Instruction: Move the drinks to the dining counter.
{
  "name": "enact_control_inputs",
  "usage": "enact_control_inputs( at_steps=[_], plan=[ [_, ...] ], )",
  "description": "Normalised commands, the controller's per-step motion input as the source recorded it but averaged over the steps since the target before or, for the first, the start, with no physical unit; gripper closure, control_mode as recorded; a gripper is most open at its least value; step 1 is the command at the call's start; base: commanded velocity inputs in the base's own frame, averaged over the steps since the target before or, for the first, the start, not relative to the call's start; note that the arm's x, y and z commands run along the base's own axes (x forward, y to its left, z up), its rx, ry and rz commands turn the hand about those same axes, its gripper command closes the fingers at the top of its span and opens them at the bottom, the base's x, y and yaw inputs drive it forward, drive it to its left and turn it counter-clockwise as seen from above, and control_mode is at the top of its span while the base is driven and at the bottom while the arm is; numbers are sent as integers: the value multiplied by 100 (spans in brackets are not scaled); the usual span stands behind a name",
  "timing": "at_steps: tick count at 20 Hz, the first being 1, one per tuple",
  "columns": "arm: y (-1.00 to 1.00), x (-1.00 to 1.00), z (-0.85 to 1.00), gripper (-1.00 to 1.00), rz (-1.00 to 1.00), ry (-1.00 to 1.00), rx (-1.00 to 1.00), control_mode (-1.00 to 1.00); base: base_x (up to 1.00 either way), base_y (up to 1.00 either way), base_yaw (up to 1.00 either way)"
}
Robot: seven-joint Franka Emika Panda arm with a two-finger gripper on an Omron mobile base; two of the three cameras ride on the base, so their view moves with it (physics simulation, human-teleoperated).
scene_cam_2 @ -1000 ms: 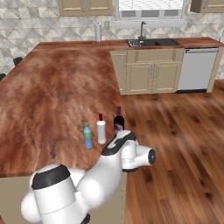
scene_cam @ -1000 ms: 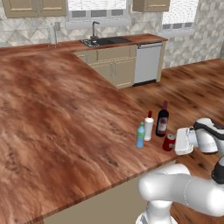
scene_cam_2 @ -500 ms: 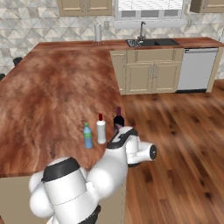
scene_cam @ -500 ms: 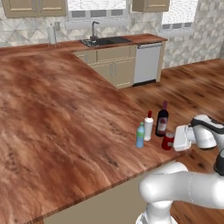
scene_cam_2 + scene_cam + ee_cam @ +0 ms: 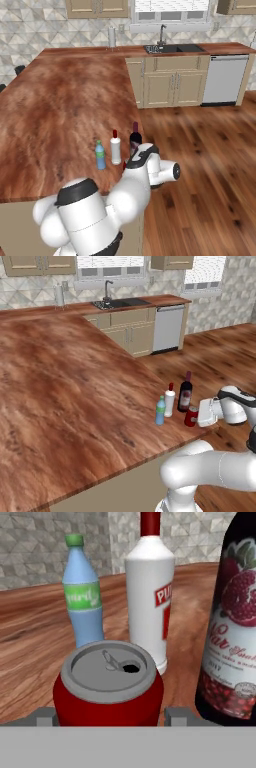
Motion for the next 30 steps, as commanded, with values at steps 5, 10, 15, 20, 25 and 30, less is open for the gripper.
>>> enact_control_inputs(
  at_steps=[5, 10, 15, 20, 25, 30],
  plan=[
    [13, 0, -15, -100, 0, 0, 0, -100, 0, 0, 0],
    [3, 0, -5, -100, 0, -2, 0, -100, 0, 0, 0],
    [0, -19, -1, -100, 0, -2, 0, -100, 0, 0, 0],
    [0, -27, 0, -100, 0, -2, 0, -100, 0, 0, 0],
    [0, -10, 0, -100, 0, 0, 0, -100, 0, 0, 0],
    [0, -14, 27, -100, 0, 0, 0, -100, 0, 0, 0]
  ],
)
